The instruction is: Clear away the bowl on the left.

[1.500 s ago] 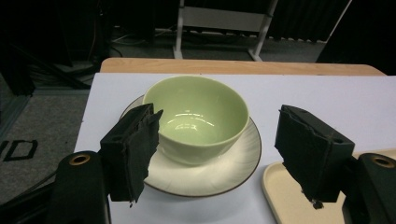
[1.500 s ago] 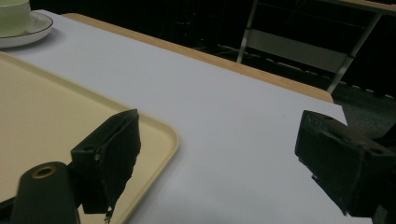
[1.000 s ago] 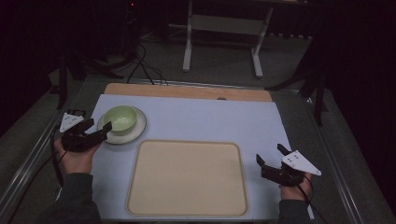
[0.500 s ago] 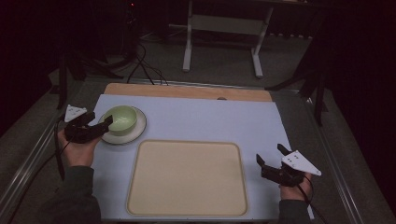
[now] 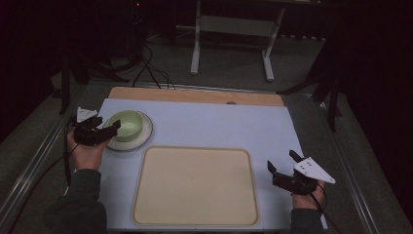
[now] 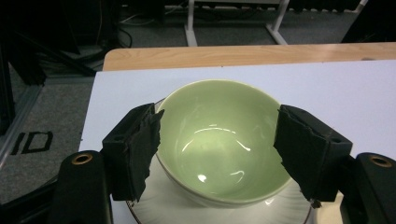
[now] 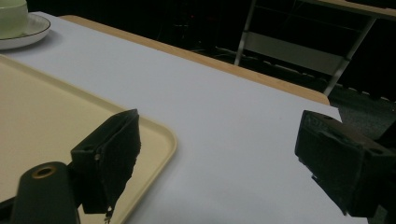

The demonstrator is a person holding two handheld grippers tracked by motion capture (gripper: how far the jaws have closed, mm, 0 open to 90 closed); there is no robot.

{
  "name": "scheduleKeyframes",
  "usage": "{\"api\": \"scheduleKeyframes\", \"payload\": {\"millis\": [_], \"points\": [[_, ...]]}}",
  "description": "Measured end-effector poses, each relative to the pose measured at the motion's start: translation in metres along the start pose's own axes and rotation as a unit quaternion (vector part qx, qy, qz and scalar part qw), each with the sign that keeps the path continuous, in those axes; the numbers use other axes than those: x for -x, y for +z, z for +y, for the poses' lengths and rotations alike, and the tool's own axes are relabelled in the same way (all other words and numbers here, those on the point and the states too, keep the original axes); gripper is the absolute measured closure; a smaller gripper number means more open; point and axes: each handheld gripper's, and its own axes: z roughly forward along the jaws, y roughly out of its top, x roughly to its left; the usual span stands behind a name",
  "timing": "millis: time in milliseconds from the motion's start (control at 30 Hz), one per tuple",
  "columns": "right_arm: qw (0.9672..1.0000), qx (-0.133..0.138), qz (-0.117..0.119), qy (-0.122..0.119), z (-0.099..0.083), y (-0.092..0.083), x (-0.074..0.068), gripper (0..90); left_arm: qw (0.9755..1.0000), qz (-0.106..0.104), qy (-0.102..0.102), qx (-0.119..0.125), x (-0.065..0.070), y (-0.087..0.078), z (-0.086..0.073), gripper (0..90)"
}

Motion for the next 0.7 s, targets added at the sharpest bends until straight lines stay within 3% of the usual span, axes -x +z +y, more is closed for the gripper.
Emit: {"api": "scheduleKeyframes", "payload": {"millis": [700], "points": [[1.0,0.004,0.001,0.001,0.0,0.0,0.001,13.9,0.9977,0.022,-0.047,-0.044,-0.017,0.035,-0.012,31.4]]}}
